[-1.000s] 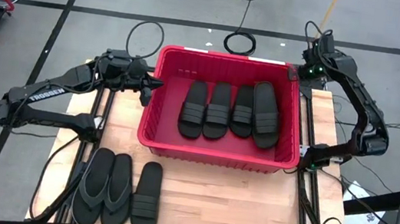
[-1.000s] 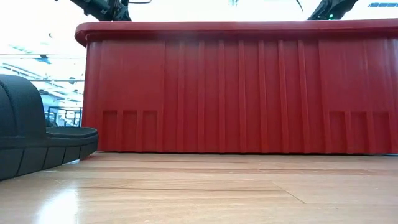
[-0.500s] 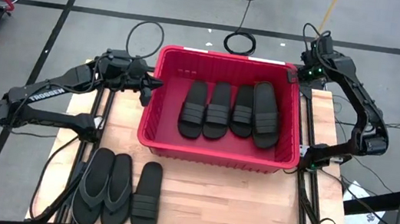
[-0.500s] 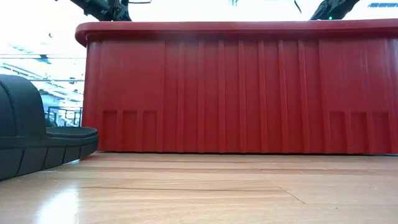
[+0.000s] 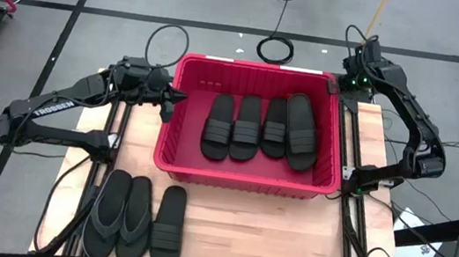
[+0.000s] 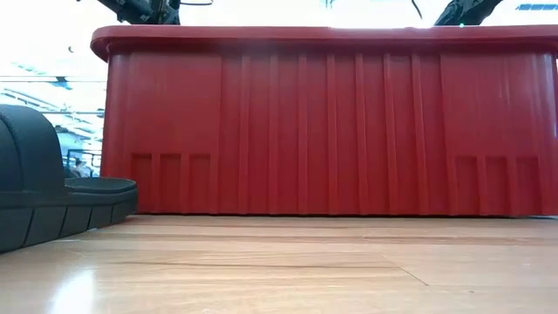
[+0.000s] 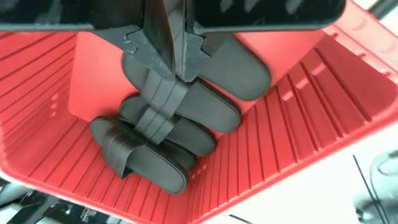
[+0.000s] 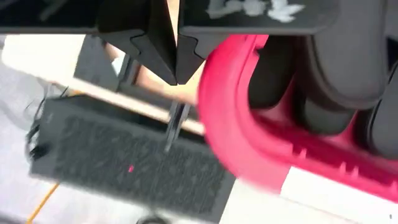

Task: Pick and place slides into bin
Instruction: Adjust the red bin, then put the black slide into the red bin

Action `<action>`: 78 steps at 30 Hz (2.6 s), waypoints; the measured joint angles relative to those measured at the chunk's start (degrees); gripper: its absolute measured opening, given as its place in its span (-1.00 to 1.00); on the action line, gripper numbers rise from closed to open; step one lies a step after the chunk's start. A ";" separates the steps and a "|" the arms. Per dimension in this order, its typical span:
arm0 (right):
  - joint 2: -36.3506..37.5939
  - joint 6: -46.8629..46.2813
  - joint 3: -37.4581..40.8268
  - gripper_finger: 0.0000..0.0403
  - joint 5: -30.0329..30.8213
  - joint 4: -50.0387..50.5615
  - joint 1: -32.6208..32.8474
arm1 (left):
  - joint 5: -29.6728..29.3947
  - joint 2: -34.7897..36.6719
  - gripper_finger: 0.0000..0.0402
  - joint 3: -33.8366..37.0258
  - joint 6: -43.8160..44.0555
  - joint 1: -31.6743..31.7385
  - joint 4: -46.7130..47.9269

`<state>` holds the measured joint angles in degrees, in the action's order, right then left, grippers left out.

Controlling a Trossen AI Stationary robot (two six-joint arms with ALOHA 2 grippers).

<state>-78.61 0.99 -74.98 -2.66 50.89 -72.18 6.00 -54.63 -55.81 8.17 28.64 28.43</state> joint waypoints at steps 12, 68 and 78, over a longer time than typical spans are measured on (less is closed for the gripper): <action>7.41 2.77 0.02 -1.00 -8.45 -27.69 0.35 | 6.03 0.06 -0.87 0.00 -8.71 0.00 -16.02; 10.77 14.90 -17.68 -1.00 -2.33 -17.19 82.27 | -1.83 21.06 -1.00 19.74 14.53 -11.73 -47.73; -3.96 9.79 -36.17 -1.00 4.09 -12.89 84.04 | 2.00 19.38 -1.00 19.74 14.37 -16.55 -44.16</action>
<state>-82.57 10.78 -111.15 1.43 38.00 11.86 8.00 -35.25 -36.07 22.53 12.09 -15.73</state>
